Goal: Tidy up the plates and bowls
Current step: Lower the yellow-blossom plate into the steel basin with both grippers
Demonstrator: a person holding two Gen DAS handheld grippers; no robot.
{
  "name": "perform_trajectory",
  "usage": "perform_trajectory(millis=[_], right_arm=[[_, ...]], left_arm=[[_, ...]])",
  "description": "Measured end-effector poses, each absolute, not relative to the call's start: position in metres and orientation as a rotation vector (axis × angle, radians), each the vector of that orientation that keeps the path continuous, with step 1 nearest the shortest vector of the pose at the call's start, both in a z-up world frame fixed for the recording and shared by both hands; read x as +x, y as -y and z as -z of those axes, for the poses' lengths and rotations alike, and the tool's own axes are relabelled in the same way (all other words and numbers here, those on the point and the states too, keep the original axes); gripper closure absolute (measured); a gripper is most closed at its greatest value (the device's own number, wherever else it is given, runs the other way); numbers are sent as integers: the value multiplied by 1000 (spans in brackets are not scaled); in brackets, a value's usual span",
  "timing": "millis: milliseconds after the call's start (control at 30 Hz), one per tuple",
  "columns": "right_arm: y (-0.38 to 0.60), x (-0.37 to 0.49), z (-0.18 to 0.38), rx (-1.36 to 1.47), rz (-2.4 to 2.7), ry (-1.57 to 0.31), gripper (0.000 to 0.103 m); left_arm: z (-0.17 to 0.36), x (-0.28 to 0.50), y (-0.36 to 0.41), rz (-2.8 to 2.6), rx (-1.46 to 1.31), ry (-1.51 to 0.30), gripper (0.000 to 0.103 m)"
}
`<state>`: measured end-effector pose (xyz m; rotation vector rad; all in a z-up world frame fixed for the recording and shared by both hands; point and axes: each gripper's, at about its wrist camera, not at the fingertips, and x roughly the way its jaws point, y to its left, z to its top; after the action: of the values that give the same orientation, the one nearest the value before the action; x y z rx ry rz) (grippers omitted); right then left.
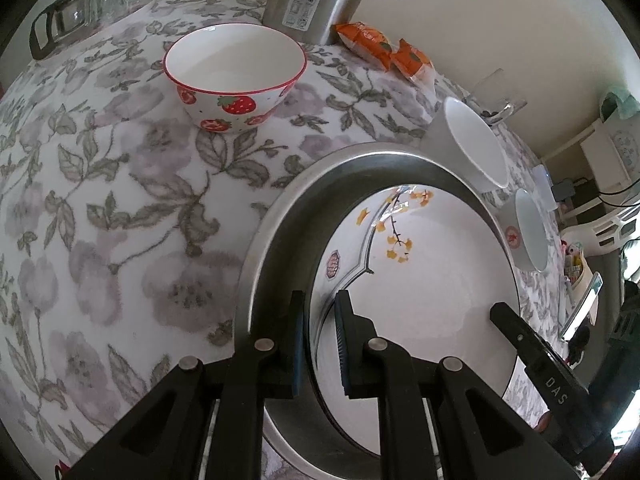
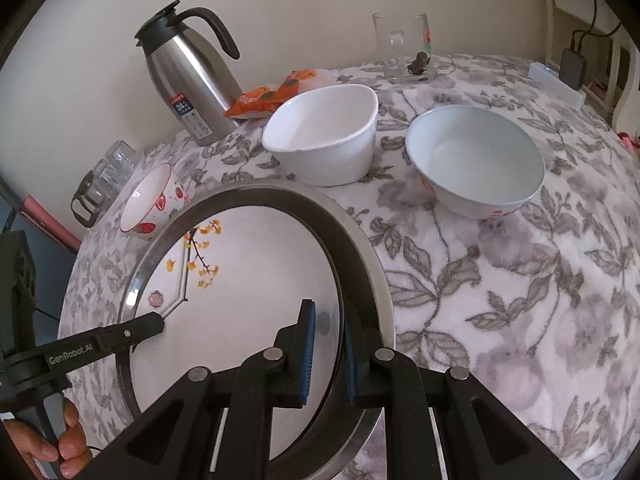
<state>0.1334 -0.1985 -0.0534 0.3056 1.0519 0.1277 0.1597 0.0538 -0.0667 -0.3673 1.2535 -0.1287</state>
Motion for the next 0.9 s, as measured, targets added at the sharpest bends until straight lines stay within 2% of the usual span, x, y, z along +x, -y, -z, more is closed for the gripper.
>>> perform_trajectory(millis=[633, 900], right_arm=[[197, 137, 61, 323, -139, -1079, 87], [197, 138, 63, 324, -144, -1088, 88]], left_arm=[[69, 161, -60, 126, -425, -1256, 88], [65, 161, -60, 127, -440, -1270, 83]])
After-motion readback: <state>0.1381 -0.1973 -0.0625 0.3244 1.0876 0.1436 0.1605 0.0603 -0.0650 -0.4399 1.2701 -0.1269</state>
